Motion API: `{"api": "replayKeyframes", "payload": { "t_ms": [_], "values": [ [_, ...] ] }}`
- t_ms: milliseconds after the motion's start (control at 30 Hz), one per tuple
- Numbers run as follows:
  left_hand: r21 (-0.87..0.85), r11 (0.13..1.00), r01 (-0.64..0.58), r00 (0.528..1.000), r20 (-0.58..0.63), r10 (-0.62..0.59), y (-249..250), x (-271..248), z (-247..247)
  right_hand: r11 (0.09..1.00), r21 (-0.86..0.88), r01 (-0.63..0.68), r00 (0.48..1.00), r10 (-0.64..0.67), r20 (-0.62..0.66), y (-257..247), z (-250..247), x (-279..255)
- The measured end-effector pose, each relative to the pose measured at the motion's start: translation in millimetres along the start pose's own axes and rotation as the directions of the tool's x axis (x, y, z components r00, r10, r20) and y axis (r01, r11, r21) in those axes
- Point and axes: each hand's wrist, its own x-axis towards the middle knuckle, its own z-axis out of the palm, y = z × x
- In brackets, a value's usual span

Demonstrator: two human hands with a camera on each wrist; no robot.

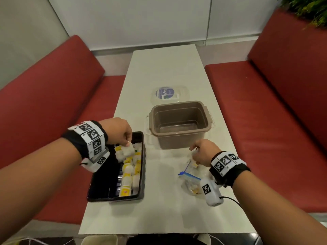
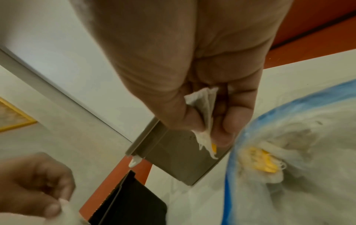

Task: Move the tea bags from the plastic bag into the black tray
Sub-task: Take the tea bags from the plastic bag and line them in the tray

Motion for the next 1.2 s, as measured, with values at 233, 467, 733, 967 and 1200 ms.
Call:
{"api": "replayKeyframes", "payload": {
  "t_ms": [233, 467, 733, 967, 1200],
  "values": [
    [0.241, 0.97, 0.039, 0.968, 0.232, -0.097, -34.1, 42.8, 49.1, 0.996, 0.089, 0.019, 0.997, -0.013, -0.072, -22.7, 6.3, -8.5],
    [0.373, 0.927, 0.041, 0.882, 0.423, -0.209, -48.8, 102.2, 98.3, 0.988, 0.154, 0.027, 0.993, -0.008, -0.12, -21.6, 15.9, -11.1],
    [0.419, 0.906, 0.058, 0.961, 0.223, -0.165, -24.4, 91.8, 79.6, 0.976, 0.215, 0.036, 0.995, -0.015, -0.099, -16.7, 30.1, -16.3],
    [0.362, 0.931, 0.051, 0.975, 0.182, -0.124, -17.7, 84.0, 73.0, 0.973, 0.224, 0.054, 0.995, -0.033, -0.096, -17.0, 33.1, -16.4],
    [0.368, 0.926, 0.083, 0.969, 0.188, -0.162, -22.2, 76.5, 76.6, 0.935, 0.317, 0.16, 0.984, -0.124, -0.13, -30.3, 37.7, -13.4]
  ]
}}
